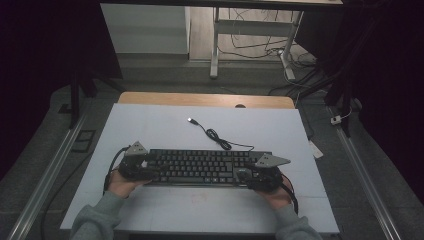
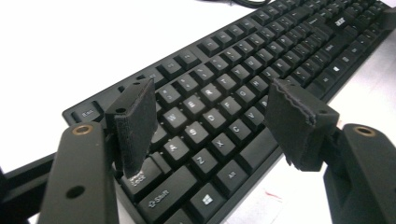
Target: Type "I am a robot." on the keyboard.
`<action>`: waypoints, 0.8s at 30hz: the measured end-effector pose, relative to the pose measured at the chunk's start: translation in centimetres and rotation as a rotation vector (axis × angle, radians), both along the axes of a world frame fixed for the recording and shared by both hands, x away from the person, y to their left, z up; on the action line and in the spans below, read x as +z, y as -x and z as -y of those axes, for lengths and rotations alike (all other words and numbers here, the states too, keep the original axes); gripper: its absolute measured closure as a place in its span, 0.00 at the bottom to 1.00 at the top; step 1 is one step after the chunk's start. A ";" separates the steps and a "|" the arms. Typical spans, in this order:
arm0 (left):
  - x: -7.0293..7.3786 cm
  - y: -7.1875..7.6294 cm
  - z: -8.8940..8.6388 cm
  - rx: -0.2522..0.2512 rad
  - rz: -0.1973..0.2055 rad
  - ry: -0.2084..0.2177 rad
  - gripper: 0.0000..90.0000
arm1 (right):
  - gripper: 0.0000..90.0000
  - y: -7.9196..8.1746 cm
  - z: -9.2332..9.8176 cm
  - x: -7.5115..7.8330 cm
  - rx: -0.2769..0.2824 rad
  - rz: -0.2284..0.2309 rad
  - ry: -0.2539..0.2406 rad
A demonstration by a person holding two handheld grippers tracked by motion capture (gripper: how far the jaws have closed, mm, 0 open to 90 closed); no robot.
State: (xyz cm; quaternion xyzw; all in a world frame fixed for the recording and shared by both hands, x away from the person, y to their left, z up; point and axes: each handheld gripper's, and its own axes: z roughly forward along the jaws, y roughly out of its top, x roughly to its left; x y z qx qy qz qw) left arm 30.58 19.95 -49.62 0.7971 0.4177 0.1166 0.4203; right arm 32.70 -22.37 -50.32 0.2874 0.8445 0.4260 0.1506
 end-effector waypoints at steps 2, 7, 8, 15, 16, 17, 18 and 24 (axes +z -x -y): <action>0.0 -0.1 -0.2 0.008 -0.002 0.000 0.38 | 0.52 0.0 0.0 0.0 0.001 0.000 0.001; -0.2 -0.3 -0.6 0.022 -0.005 0.001 0.38 | 0.52 0.0 -0.1 -0.1 0.002 0.000 0.002; -0.2 -0.3 -0.7 0.022 -0.005 -0.002 0.38 | 0.52 0.0 -0.1 -0.1 0.002 0.001 0.002; -0.3 -0.6 -1.0 0.043 -0.010 0.000 0.39 | 0.52 0.0 -0.1 -0.1 0.003 0.001 0.001; -0.4 -0.6 -1.1 0.049 -0.012 -0.001 0.39 | 0.52 0.0 -0.1 -0.1 0.003 0.001 0.002; -0.4 -0.7 -1.1 0.051 -0.012 -0.002 0.39 | 0.52 0.0 -0.1 -0.1 0.002 0.002 0.001; -0.4 -0.7 -1.2 0.053 -0.012 -0.002 0.40 | 0.52 0.0 -0.1 -0.1 0.003 0.003 -0.002; -0.9 -1.0 -1.7 0.062 -0.024 -0.011 0.50 | 0.52 0.0 -0.1 -0.1 0.001 0.002 0.004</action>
